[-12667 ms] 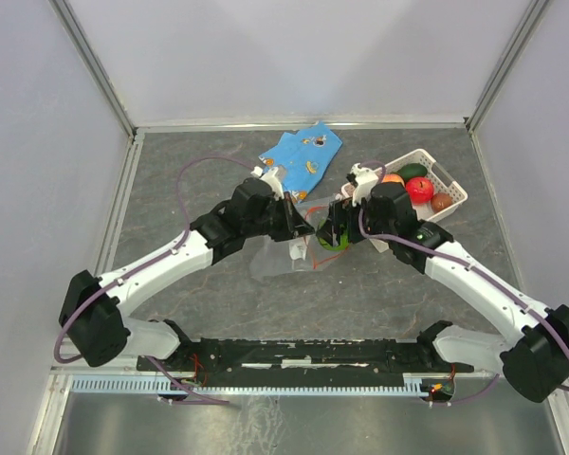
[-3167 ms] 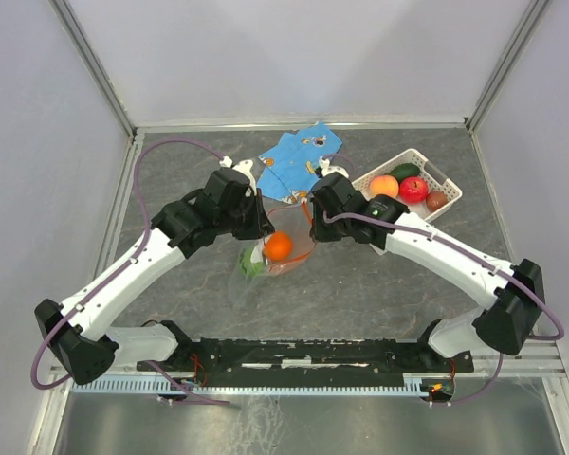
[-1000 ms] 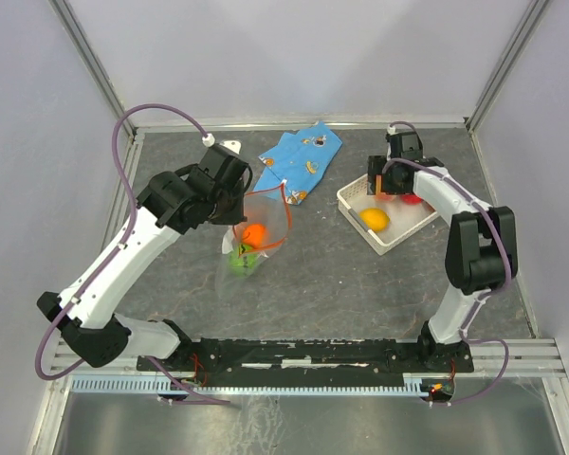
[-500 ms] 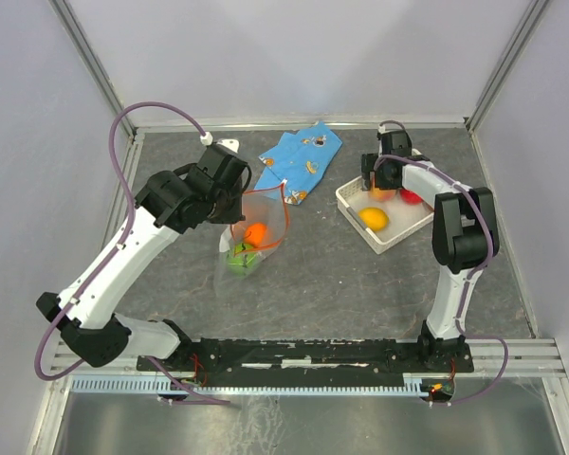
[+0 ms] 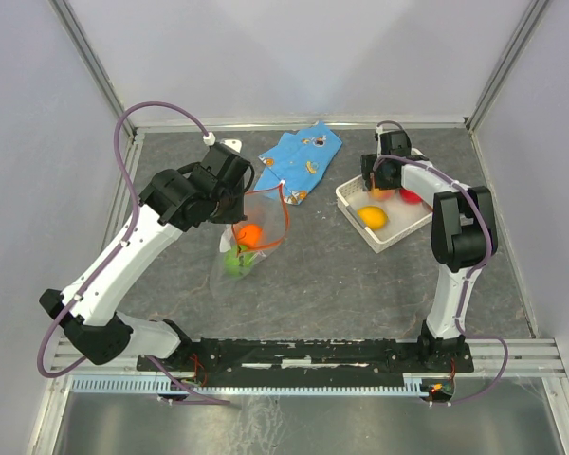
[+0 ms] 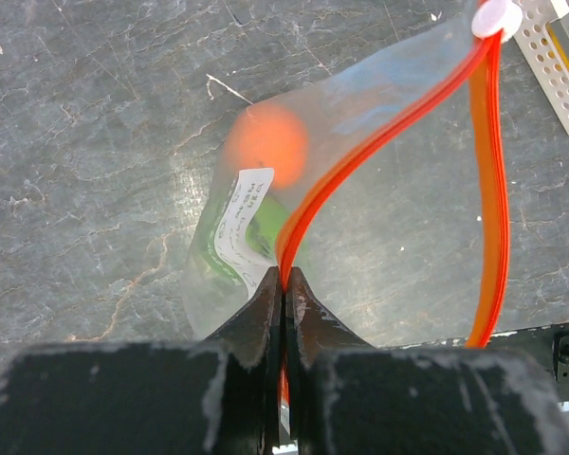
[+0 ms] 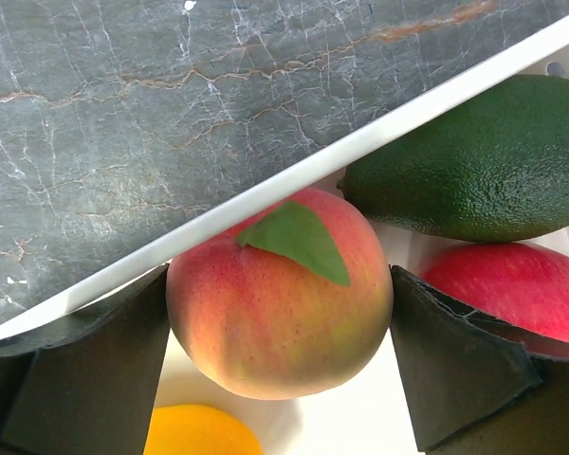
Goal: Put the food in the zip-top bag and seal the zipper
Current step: Pick up the fake fruit from the bin.
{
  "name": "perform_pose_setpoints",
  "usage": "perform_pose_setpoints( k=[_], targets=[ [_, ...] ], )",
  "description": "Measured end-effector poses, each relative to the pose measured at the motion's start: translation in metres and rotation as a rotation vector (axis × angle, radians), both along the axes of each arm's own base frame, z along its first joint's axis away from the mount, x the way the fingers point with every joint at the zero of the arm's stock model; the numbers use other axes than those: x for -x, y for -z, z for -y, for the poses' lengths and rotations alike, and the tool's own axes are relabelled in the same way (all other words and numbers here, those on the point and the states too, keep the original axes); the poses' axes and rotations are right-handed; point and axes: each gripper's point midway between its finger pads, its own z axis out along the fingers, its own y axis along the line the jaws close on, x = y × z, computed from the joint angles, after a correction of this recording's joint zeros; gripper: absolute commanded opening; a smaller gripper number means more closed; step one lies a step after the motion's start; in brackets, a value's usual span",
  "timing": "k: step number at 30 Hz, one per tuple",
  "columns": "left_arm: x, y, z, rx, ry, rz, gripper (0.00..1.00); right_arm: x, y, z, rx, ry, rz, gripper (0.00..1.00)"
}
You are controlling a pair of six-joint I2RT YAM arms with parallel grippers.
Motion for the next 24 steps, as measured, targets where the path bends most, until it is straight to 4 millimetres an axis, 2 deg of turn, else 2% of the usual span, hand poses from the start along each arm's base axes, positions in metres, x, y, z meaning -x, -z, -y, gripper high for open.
perform_pose_setpoints(
  k=[5, 8, 10, 17, 20, 24],
  targets=[
    [0.001, 0.002, 0.001, 0.001, 0.004, -0.006, 0.03, 0.01, -0.007, 0.0, -0.007, -0.005, -0.002, 0.83],
    [0.001, 0.005, 0.0, -0.004, 0.003, -0.012, 0.03, 0.023, -0.024, 0.001, -0.017, -0.006, 0.008, 0.81],
    [0.001, 0.006, 0.0, -0.009, 0.006, -0.013, 0.03, 0.03, -0.043, 0.001, -0.032, -0.005, 0.035, 0.8],
    [0.001, 0.005, -0.001, -0.015, 0.02, -0.006, 0.03, 0.062, -0.13, -0.014, -0.13, -0.017, 0.199, 0.8],
    [0.002, 0.004, -0.001, -0.014, 0.023, -0.003, 0.03, 0.082, -0.162, -0.031, -0.172, -0.056, 0.252, 0.8],
    [0.002, 0.002, -0.002, -0.017, 0.034, 0.006, 0.03, 0.116, -0.197, -0.068, -0.237, -0.141, 0.301, 0.8]
  ],
)
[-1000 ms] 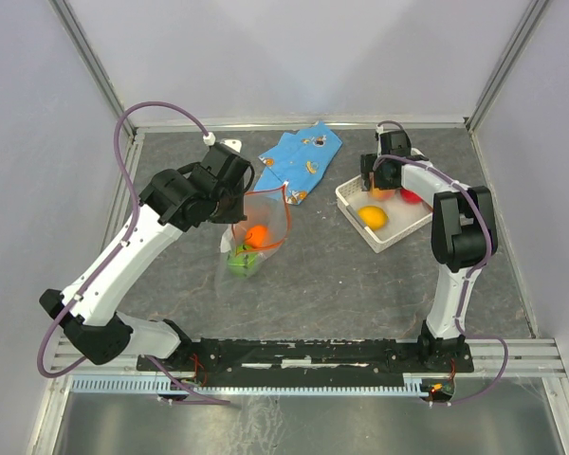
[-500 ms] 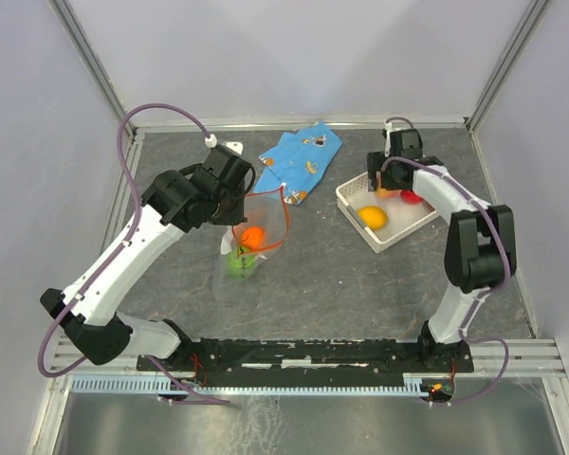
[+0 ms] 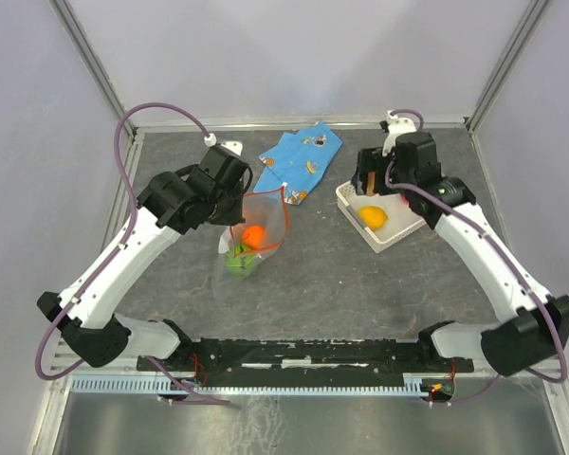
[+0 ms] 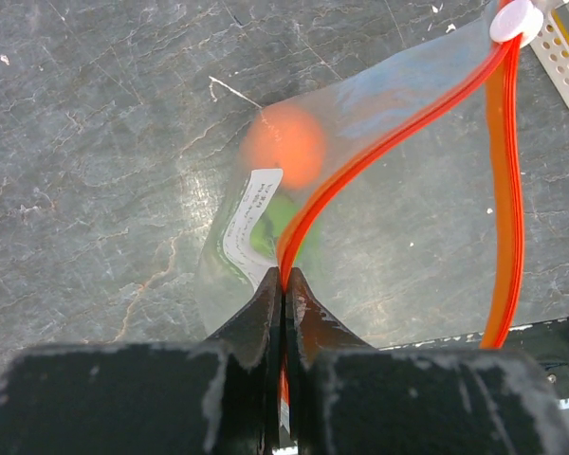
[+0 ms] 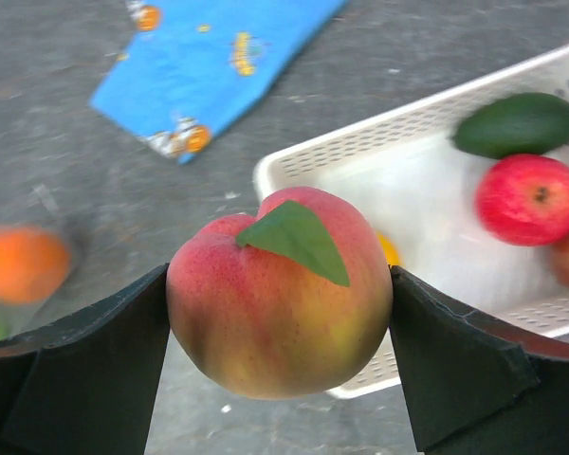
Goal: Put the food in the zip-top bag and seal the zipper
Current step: Pick up the fake fruit from the bin, then place the fake fruit in the zipper food storage bag.
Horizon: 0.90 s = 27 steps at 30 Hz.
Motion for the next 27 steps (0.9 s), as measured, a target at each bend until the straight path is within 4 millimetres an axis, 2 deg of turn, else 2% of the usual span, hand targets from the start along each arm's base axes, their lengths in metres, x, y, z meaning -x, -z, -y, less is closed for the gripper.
perform_pose_setpoints(
  k=[3, 7, 11, 15, 22, 25, 27],
  targets=[
    [0.0, -0.001, 0.0, -0.002, 0.01, 0.003, 0.03, 0.03, -0.022, -0.032, -0.044, -0.087, 0.032, 0.79],
    [0.0, -0.001, 0.003, 0.007, 0.024, 0.001, 0.03, 0.062, -0.044, -0.064, -0.12, -0.179, 0.061, 0.79],
    [0.001, 0.002, 0.004, 0.009, 0.029, -0.005, 0.03, 0.085, -0.055, -0.086, -0.186, -0.24, 0.059, 0.79],
    [0.001, 0.005, 0.006, 0.011, 0.034, -0.012, 0.03, 0.109, -0.064, -0.12, -0.258, -0.33, 0.048, 0.79],
    [0.002, 0.003, 0.013, 0.043, 0.054, -0.015, 0.03, 0.139, -0.091, -0.172, -0.384, -0.469, 0.1, 0.79],
    [0.002, 0.004, 0.016, 0.054, 0.062, -0.018, 0.03, 0.147, -0.095, -0.191, -0.423, -0.514, 0.125, 0.79],
    [0.003, 0.006, 0.019, 0.065, 0.071, -0.023, 0.03, 0.15, -0.091, -0.204, -0.438, -0.536, 0.128, 0.79]
  ],
)
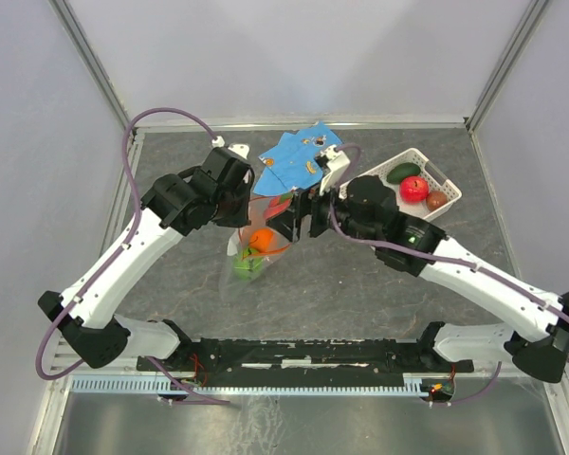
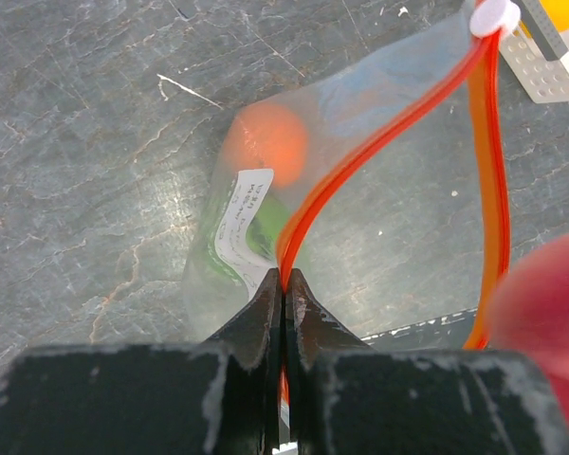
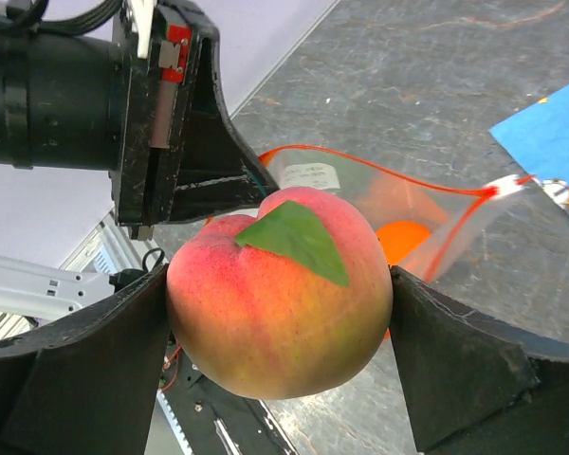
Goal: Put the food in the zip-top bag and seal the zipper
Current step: Place the fake fruit in the zipper food storage bag.
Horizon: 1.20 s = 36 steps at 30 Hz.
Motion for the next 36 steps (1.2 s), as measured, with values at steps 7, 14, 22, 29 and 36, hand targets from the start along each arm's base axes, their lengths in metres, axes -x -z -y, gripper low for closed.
perform_pose_setpoints(
  k=[7, 14, 22, 29, 36],
  targets=[
    [0.0, 0.001, 0.009, 0.033, 0.024, -0.008, 0.03, 0.003, 0.049, -0.031, 0.031, -0.034, -0.036, 0.8],
    [0.001, 0.0, 0.018, 0.072, 0.051, -0.013, 0.03, 0.007, 0.105, -0.038, 0.094, -0.031, -0.138, 0.82],
    [0.004, 0.011, 0.03, 0.109, 0.088, -0.046, 0.03, 0.02, 0.123, -0.056, 0.064, -0.093, -0.196, 0.87],
    [0.008, 0.011, 0.037, 0.14, 0.115, -0.062, 0.03, 0.022, 0.138, -0.069, 0.06, -0.125, -0.232, 0.91],
    [0.014, 0.008, 0.04, 0.179, 0.123, -0.074, 0.03, 0.017, 0.158, -0.067, 0.072, -0.066, -0.282, 0.99]
  ],
)
